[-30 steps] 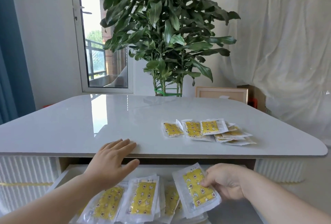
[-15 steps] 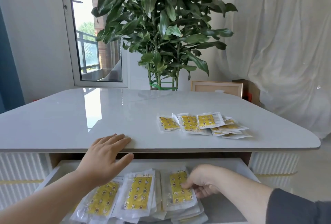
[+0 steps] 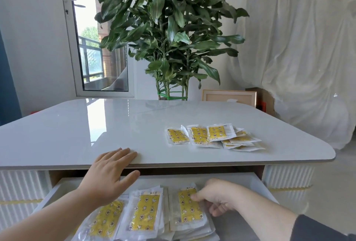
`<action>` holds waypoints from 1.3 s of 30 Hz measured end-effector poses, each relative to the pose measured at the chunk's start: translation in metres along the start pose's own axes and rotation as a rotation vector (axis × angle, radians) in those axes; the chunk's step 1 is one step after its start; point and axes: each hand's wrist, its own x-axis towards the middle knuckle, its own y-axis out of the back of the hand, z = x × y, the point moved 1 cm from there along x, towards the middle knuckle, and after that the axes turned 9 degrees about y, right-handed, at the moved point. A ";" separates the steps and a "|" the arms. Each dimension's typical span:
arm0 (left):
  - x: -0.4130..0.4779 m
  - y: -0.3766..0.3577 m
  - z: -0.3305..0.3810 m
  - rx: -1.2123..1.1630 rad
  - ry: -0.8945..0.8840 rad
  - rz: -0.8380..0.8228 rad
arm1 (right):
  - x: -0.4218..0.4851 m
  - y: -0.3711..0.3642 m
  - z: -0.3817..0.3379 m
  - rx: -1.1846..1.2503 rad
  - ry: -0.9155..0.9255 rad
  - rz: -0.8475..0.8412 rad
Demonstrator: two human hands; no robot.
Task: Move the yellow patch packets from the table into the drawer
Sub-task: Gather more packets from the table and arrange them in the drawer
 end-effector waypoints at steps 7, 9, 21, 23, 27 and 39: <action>-0.003 0.001 0.001 0.009 -0.008 -0.036 | -0.072 0.048 -0.020 -0.192 0.256 -0.125; -0.004 0.005 0.005 0.015 0.008 -0.061 | -0.087 0.064 -0.024 -0.063 0.304 -0.123; 0.096 0.008 0.097 -0.233 0.383 -0.196 | -0.056 0.109 -0.060 0.341 0.410 0.402; 0.119 -0.003 0.118 -0.229 0.437 -0.218 | -0.038 0.117 -0.063 0.190 0.355 0.536; 0.151 -0.021 0.138 -0.205 0.481 -0.227 | -0.018 0.140 -0.061 -0.325 0.266 0.836; 0.169 -0.012 0.128 -0.306 0.504 -0.383 | 0.026 0.139 -0.056 -0.471 0.072 0.692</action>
